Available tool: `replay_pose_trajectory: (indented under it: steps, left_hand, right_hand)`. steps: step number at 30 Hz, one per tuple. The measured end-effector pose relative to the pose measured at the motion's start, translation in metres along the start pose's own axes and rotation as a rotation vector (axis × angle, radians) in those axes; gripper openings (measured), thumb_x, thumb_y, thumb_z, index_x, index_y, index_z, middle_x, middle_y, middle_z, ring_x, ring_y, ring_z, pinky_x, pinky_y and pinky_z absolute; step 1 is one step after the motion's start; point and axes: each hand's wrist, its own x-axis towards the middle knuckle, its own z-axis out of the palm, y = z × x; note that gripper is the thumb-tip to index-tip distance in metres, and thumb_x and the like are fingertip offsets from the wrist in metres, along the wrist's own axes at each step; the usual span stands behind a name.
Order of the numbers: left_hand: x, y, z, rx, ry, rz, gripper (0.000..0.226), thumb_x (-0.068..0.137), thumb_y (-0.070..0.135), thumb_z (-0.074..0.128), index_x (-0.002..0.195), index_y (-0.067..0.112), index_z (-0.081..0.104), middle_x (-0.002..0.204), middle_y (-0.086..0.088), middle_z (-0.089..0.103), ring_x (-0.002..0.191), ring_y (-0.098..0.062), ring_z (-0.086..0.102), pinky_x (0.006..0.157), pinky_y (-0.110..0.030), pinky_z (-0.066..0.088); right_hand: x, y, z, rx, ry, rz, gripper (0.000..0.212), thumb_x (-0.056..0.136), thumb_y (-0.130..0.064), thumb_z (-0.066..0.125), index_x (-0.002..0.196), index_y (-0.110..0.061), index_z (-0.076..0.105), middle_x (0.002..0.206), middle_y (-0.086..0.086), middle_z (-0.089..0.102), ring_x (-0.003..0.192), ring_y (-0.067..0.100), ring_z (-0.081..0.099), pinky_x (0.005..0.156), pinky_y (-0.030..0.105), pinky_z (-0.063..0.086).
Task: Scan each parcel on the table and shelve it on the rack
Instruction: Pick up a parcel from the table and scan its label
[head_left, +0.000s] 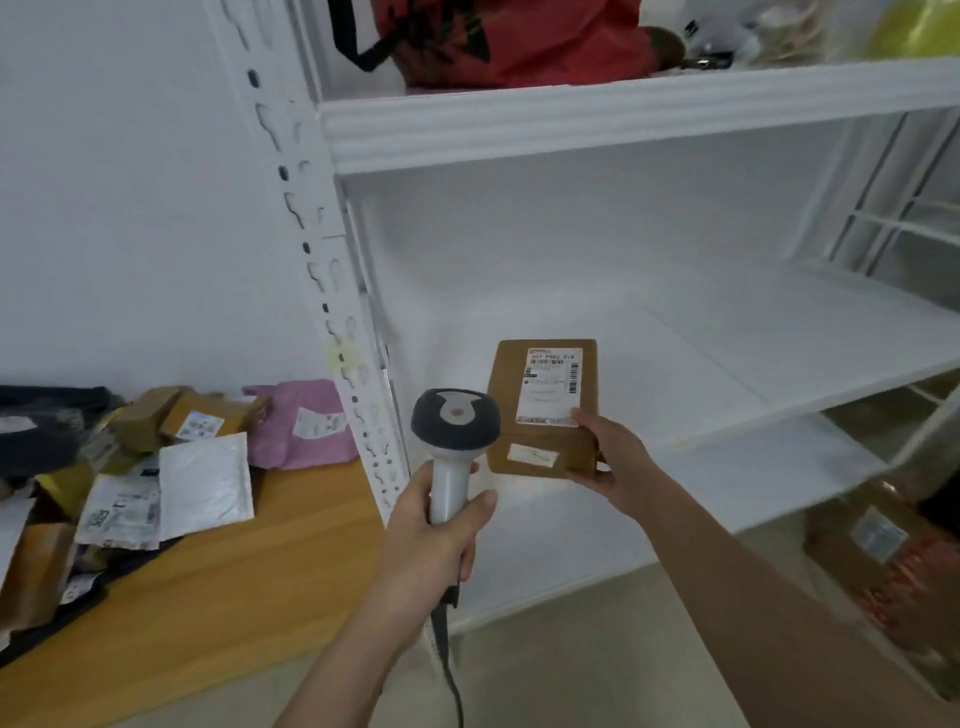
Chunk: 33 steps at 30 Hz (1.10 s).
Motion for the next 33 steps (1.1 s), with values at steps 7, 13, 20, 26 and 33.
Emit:
replay_pose_trajectory:
  steps: [7,13,20,26,33]
  left_hand:
    - [0.085,-0.011,0.074,-0.061,0.21,-0.028,0.022,0.091,0.02,0.066,0.11,0.02,0.055,0.058,-0.008,0.043,0.044,-0.015,0.04,0.052,-0.033,0.04]
    - [0.131,-0.027,0.105,-0.085,0.309,-0.008,0.02,0.092,0.012,0.064,0.111,0.014,0.057,0.052,-0.002,0.042,0.041,-0.015,0.039,0.044,-0.027,0.038]
    - [0.158,-0.042,0.123,-0.107,0.35,-0.03,0.02,0.093,0.014,0.063,0.111,0.021,0.058,0.053,-0.001,0.044,0.044,-0.015,0.04,0.047,-0.028,0.04]
    - [0.162,-0.05,0.124,-0.104,0.375,-0.034,0.021,0.093,0.012,0.062,0.112,0.02,0.059,0.053,-0.001,0.044,0.043,-0.015,0.041,0.046,-0.027,0.04]
    - [0.158,-0.056,0.114,-0.096,0.403,-0.049,0.02,0.092,0.015,0.064,0.11,0.023,0.059,0.054,-0.001,0.044,0.045,-0.015,0.042,0.049,-0.031,0.04]
  right_hand:
    - [0.12,-0.028,-0.009,-0.136,-0.183,0.04,0.06,0.08,-0.039,0.077,0.132,-0.02,0.053,0.125,0.003,0.061,0.112,0.025,0.06,0.08,0.038,0.06]
    - [0.195,-0.029,0.006,-0.147,-0.221,0.019,0.037,0.09,-0.023,0.068,0.123,-0.01,0.06,0.122,0.008,0.064,0.109,0.024,0.063,0.074,0.029,0.061]
    - [0.227,-0.014,0.017,-0.583,-0.182,-0.372,0.072,0.087,-0.04,0.07,0.146,-0.044,0.029,0.138,0.002,0.038,0.126,0.023,0.044,0.104,0.044,0.046]
    - [0.23,-0.006,0.035,-0.468,-0.365,-0.613,0.041,0.092,-0.001,0.061,0.126,-0.023,0.063,0.108,-0.02,0.062,0.102,0.013,0.067,0.086,0.023,0.056]
    - [0.238,0.01,0.061,-0.853,-0.214,-0.784,0.036,0.088,-0.015,0.068,0.121,-0.031,0.065,0.155,0.001,0.02,0.142,0.026,0.013,0.115,0.033,0.024]
